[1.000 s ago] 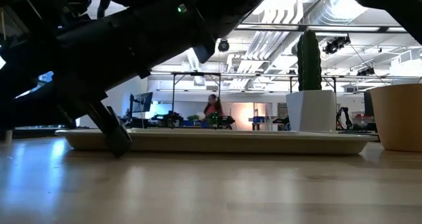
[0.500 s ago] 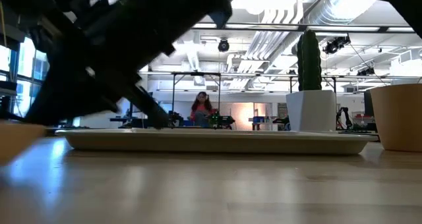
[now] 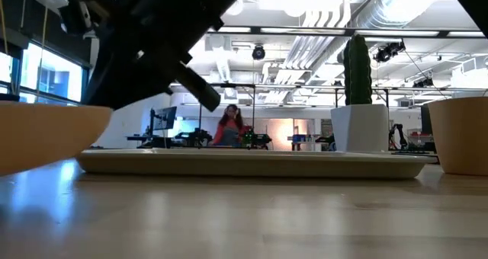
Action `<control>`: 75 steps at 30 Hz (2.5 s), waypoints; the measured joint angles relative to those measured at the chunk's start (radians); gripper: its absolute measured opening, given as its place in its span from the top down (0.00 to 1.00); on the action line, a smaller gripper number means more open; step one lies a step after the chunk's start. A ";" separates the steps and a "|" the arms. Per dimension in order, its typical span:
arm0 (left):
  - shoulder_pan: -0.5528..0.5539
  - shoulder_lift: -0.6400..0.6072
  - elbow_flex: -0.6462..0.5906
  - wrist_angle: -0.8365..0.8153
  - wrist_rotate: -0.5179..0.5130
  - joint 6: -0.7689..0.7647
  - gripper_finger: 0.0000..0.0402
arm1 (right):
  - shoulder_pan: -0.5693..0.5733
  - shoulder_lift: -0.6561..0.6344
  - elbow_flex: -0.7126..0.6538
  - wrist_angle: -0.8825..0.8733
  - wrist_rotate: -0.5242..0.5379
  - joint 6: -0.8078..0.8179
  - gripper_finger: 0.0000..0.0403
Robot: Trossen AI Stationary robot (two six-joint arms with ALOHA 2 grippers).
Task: Pick and place plate/cup/fork/spoon on tray
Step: Put the orange plate on the center of the brown tray
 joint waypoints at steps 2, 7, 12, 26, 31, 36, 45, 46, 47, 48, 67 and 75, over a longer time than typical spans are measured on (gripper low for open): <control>0.000 -0.008 0.004 0.020 -0.017 0.023 0.99 | -0.006 -0.012 0.000 -0.009 0.004 -0.017 1.00; -0.003 0.003 0.076 -0.017 -0.060 0.114 1.00 | -0.026 -0.038 0.002 -0.033 0.003 -0.047 1.00; -0.006 0.034 0.167 -0.100 -0.065 0.172 1.00 | -0.043 -0.059 0.002 -0.044 0.003 -0.083 1.00; -0.060 0.093 0.245 -0.197 -0.125 0.171 1.00 | -0.065 -0.079 0.002 -0.069 0.022 -0.116 1.00; -0.096 0.095 0.247 -0.211 -0.173 0.167 1.00 | -0.070 -0.099 0.002 -0.088 0.023 -0.136 1.00; -0.120 0.095 0.247 -0.213 -0.193 0.161 1.00 | -0.081 -0.134 0.002 -0.136 0.031 -0.166 1.00; -0.144 0.094 0.247 -0.215 -0.215 0.161 1.00 | -0.113 -0.192 -0.003 -0.245 0.026 -0.204 1.00; -0.148 0.093 0.247 -0.209 -0.217 0.160 1.00 | -0.117 -0.196 -0.004 -0.245 0.019 -0.205 1.00; -0.152 0.093 0.247 -0.204 -0.218 0.158 1.00 | -0.122 -0.202 -0.005 -0.245 0.001 -0.207 1.00; -0.156 0.093 0.247 -0.205 -0.219 0.158 1.00 | -0.125 -0.205 -0.005 -0.247 -0.013 -0.211 1.00; -0.185 0.093 0.247 -0.275 -0.225 0.126 1.00 | -0.141 -0.285 -0.007 -0.283 -0.069 -0.275 1.00; -0.185 0.092 0.247 -0.281 -0.225 0.126 1.00 | -0.147 -0.300 -0.008 -0.383 -0.073 -0.300 1.00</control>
